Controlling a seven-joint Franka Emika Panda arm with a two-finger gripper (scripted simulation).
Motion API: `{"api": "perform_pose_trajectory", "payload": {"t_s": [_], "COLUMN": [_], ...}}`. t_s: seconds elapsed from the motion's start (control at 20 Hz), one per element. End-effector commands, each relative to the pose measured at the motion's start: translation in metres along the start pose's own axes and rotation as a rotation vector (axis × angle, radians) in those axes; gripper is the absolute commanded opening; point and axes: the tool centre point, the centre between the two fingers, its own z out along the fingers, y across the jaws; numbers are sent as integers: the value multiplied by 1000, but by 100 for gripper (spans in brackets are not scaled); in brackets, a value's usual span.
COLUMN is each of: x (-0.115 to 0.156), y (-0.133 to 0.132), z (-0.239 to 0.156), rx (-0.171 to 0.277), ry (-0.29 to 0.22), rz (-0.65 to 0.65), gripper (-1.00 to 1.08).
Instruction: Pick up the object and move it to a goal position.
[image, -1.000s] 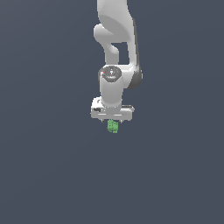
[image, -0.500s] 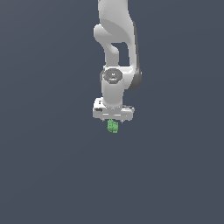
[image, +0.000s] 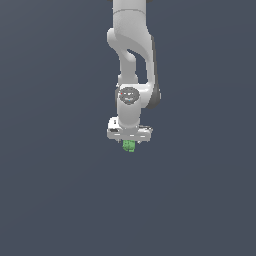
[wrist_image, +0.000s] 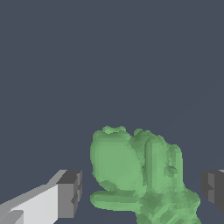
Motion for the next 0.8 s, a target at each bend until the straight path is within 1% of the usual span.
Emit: {"api": "perform_pose_trajectory", "payload": {"t_s": [0.0,0.25,0.3,0.75], "x": [0,1,1,1], "y": [0,0,0,0], "z": [10,17,17,17], "rx": [0,0,0,0], "ry": [1,1,1,1], "rz": [1,1,1,1], "gripper": [100,100,-100,-100]}}
